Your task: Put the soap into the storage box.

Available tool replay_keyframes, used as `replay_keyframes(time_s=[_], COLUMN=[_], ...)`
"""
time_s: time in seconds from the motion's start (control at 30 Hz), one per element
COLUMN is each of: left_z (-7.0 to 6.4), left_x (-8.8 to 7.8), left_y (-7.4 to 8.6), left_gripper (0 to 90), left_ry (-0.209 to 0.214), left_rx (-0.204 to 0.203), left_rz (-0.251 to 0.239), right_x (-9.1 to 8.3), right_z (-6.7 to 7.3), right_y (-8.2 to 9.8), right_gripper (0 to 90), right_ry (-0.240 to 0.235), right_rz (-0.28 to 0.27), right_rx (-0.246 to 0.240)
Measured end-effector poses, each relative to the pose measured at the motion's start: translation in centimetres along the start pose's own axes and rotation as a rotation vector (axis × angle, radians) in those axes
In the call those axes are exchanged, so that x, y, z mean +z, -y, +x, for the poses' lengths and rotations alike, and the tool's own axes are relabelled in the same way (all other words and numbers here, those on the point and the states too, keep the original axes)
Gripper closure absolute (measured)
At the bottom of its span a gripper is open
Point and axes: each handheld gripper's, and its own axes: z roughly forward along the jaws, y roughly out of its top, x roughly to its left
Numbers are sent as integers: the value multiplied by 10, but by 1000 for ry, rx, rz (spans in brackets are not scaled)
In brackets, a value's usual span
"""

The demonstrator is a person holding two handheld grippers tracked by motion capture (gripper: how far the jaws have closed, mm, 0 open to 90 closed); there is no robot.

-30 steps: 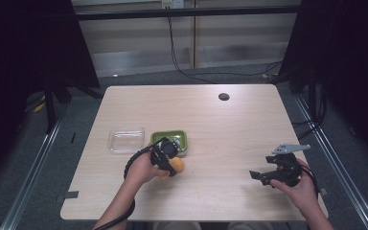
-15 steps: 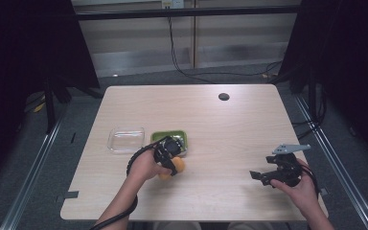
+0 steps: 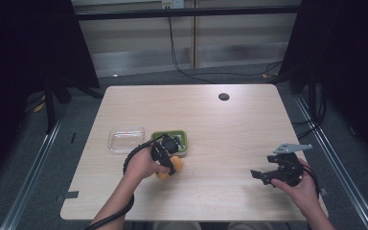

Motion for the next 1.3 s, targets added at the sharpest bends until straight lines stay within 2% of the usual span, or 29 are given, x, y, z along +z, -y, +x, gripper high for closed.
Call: replay_keyframes(time_s=[0.07,0.17,0.2,0.23,0.27,0.33,0.37,0.47,0.5,0.53,0.57,0.6,0.63,0.77,0.87,0.93,0.97,1.1,1.13,1.17,1.2,1.27,1.3], left_z=[0,0,1,1,1,1,2,3,2,3,2,3,3,5,4,6,6,6,8,7,8,8,9], left_x=[-3,-5,-6,-6,-8,-10,-11,-15,-16,-17,-17,-18,-18,-20,-21,-24,-25,-27,-29,-29,-30,-32,-33], left_y=[0,0,0,0,0,-1,-1,-2,-2,-3,-3,-4,-4,-5,-6,-7,-7,-9,-9,-10,-10,-11,-11], left_gripper=[500,500,500,501,501,501,501,500,500,500,501,500,500,500,500,500,500,500,500,500,500,500,500], left_ry=[1,5,6,10,9,17,10,12,18,10,16,12,15,25,31,24,27,24,27,29,23,24,32], left_rx=[6,-16,-5,-18,-9,-19,-5,-2,-13,-3,-13,0,-9,5,-21,4,-7,-4,14,-3,6,-2,4], left_rz=[4,-7,-4,-8,-6,-12,-15,-17,-24,-24,-20,-18,-23,-13,-36,-26,-29,-29,-18,-29,-30,-41,-29], right_x=[-1,-1,-1,0,0,0,0,0,-1,-1,-1,0,0,0,0,0,0,0,0,0,0,0,0], right_z=[0,1,1,1,1,1,1,1,1,1,1,1,1,1,0,0,0,0,0,0,0,0,0], right_y=[0,-1,-1,-1,-1,-1,-1,-1,-1,-1,-1,-1,-1,-1,-1,-1,-1,-1,-1,-1,-1,-1,-1], right_gripper=[50,50,50,50,50,50,50,50,50,50,50,50,50,50,50,50,50,50,50,50,50,50,50], right_ry=[2,3,1,-1,-1,2,-1,1,1,0,1,1,2,-1,-2,-4,-1,-2,-3,-3,-4,-4,-5], right_rz=[1,1,1,0,0,-2,1,2,0,-2,-2,-1,1,-2,-3,-3,0,-2,0,1,-1,-1,-2], right_rx=[2,2,2,-2,-3,-4,-4,1,1,0,1,0,-1,-4,-5,-3,-2,-3,-5,-6,-4,-6,-5])
